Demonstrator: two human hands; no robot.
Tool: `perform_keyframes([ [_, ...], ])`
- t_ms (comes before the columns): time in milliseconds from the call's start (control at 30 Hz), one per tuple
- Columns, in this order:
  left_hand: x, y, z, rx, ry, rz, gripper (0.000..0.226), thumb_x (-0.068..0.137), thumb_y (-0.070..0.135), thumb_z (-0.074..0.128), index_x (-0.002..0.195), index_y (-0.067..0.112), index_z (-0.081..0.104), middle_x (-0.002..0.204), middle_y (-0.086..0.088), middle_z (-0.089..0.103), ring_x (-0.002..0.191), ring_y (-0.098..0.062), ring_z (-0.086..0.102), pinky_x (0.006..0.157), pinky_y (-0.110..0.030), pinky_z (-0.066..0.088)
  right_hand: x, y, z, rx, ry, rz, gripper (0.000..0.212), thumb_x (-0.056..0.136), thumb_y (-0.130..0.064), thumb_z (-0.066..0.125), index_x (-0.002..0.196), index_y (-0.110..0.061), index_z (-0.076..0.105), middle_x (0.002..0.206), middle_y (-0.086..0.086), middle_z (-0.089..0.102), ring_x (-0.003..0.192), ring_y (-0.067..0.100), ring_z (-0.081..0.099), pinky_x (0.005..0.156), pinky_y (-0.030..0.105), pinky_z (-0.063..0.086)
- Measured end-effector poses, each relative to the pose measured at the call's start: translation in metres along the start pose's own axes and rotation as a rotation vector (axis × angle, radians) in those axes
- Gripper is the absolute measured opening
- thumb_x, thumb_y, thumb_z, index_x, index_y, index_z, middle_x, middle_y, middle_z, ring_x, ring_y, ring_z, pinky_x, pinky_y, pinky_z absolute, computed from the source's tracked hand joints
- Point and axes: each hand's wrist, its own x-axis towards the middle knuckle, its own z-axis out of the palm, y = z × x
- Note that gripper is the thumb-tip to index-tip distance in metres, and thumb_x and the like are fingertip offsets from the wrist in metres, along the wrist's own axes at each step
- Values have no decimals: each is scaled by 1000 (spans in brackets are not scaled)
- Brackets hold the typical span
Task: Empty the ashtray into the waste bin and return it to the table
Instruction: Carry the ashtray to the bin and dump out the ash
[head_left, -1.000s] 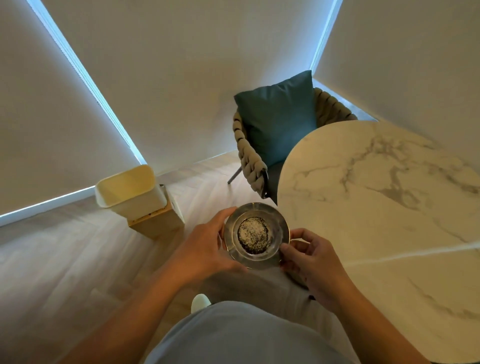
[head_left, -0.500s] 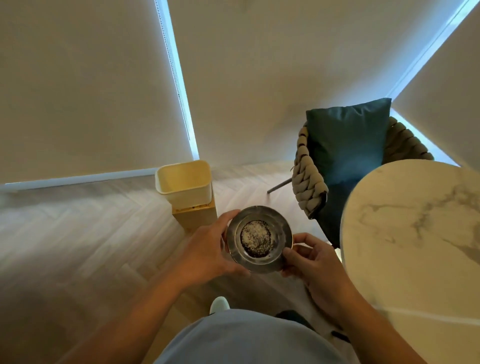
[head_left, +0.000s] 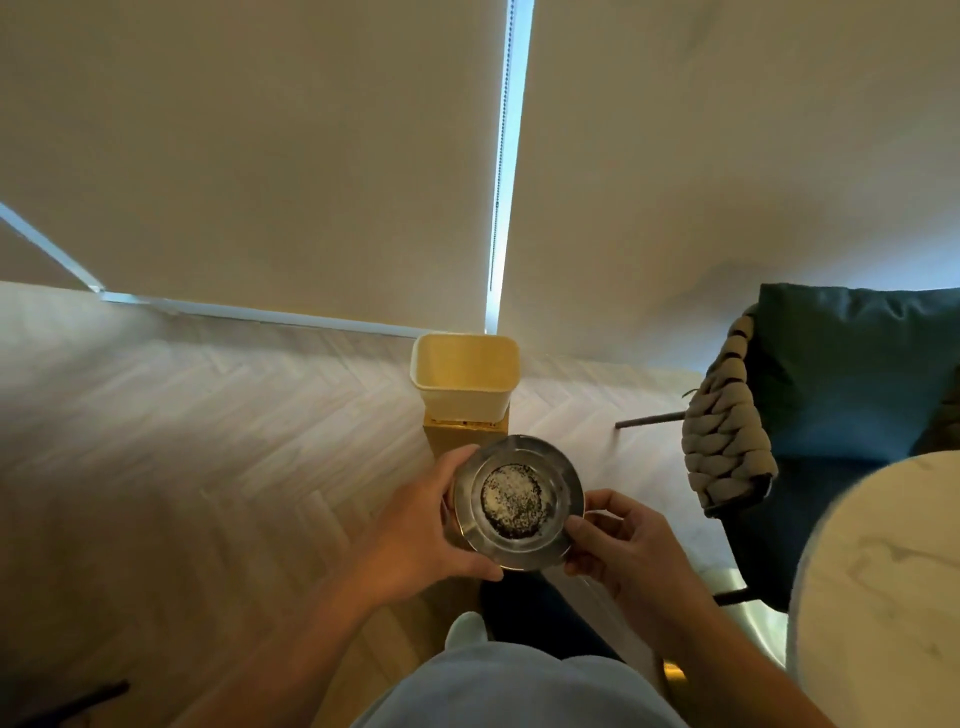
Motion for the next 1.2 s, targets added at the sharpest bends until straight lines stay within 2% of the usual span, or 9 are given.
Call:
perform_keyframes([
  [100,15,-4,-11,-16,37,-20,112,38,63,89,130,69,25,116,47,52,106,19,53,78,-4,44,26,-14,5,18,-48,33,22,79,-20,67,97,-7,69,89,17,76,77,27,71,68,31,58],
  [267,57,-6,-30,-35,97,-43,111,40,63,90,130,67,27,112,43,56,102,14,58,75,-4,47,77,-45,6,-9,-54,29,9,90,-6,62,91,-5,70,87,17,76,78,29,71,69,32,58],
  [433,108,-4,-49,-25,128,-51,107,44,56,92,133,60,31,100,44,57,86,17,58,65,1,41,130,-76,3,-24,-67,21,7,89,-4,63,92,-3,70,87,19,75,76,28,71,71,35,59],
  [567,145,-8,-61,-20,135,-73,105,46,54,92,130,64,29,101,46,56,89,16,58,65,0,42,169,-95,-1,26,-97,38,6,87,-3,66,90,-2,70,88,24,74,76,33,70,69,36,61],
  [633,161,-13,-67,-17,133,-96,106,47,53,92,131,63,29,99,47,55,88,17,57,64,-1,43,189,-100,0,28,-99,43,4,86,-3,67,89,-3,70,88,26,73,77,35,71,68,38,62],
  [767,193,-31,-79,-23,111,-120,111,48,48,94,141,45,33,95,43,57,80,14,58,61,-4,43,227,-104,7,17,-75,52,3,87,-2,66,89,0,66,85,27,73,73,35,72,61,35,61],
  [967,252,-77,-95,13,27,-80,112,44,51,93,139,49,33,87,37,58,70,8,57,56,-6,43,281,-84,19,35,9,65,7,89,-4,64,93,2,64,82,23,75,72,32,72,62,35,60],
  [1067,286,-113,-102,70,-61,-57,116,42,57,91,139,53,28,93,20,59,79,-2,56,64,-16,49,310,-62,24,47,91,70,8,89,-3,64,95,2,64,83,22,75,75,33,73,65,38,61],
  [1200,329,-172,-110,215,-160,-26,122,46,61,89,147,42,25,120,21,50,105,2,50,87,-23,49,346,-28,25,118,187,71,8,88,-1,64,94,5,65,84,27,73,75,34,71,65,37,60],
])
